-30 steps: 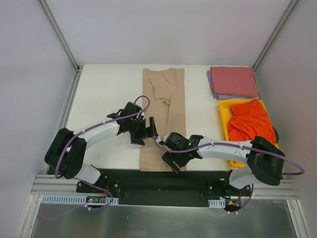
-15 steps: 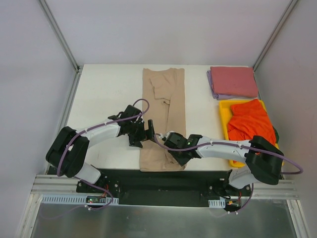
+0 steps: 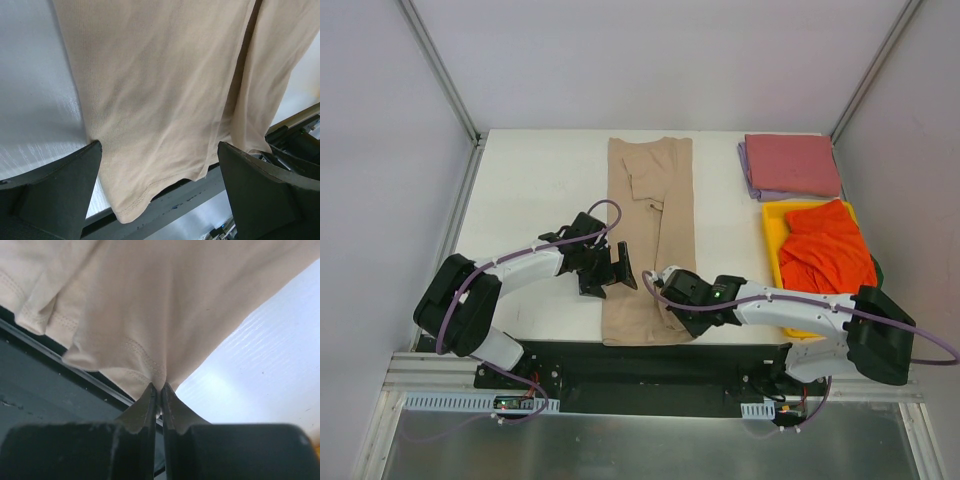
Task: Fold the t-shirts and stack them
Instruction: Rotate the tshirt 90 degrees
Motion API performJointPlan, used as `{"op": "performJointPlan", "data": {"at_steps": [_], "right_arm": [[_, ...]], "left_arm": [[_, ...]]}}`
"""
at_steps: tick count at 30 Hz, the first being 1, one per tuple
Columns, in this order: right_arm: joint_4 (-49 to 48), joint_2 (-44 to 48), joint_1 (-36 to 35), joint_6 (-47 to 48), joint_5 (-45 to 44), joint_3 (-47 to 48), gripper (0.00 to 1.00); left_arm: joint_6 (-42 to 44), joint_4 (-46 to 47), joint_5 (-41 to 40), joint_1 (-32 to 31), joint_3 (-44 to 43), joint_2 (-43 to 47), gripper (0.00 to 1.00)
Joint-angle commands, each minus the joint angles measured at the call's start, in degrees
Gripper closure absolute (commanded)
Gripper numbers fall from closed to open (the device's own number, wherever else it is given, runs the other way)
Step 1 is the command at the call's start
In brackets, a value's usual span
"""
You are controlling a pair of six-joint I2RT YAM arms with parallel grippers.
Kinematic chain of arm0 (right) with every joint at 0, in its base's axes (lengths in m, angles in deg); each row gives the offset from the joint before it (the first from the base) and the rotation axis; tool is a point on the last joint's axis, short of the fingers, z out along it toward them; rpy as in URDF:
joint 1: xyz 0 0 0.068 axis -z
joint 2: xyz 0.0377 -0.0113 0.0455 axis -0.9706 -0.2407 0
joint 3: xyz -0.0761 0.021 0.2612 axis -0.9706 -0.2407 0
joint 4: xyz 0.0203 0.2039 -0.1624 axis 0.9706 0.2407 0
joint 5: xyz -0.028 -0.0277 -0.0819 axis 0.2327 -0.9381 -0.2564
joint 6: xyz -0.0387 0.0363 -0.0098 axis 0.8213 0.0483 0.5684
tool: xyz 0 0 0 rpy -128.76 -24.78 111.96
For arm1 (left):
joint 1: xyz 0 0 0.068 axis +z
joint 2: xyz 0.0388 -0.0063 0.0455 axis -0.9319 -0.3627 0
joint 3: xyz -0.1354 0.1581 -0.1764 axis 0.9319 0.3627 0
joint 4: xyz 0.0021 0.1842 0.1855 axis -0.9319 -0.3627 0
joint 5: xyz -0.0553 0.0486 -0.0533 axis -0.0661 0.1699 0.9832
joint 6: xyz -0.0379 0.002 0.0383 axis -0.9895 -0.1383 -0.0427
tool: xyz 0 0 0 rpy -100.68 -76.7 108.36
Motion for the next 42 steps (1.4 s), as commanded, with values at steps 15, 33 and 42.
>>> {"op": "performJointPlan", "data": {"at_steps": [15, 33, 42], "right_arm": [[0.86, 6.25, -5.81, -3.0, 2.52, 0.04, 0.13], [-1.79, 16.27, 9.04, -27.58, 10.77, -8.28, 0.04], [-11.1, 19.18, 10.45, -39.73, 17.89, -17.88, 0.11]], "left_arm": [[0.09, -1.6, 1.37, -0.36, -0.29, 1.47, 0.01], [-1.65, -16.27, 0.23, -0.53, 9.1, 21.23, 0.01], [-4.56, -14.7, 6.03, -3.42, 16.41, 25.29, 0.09]]}}
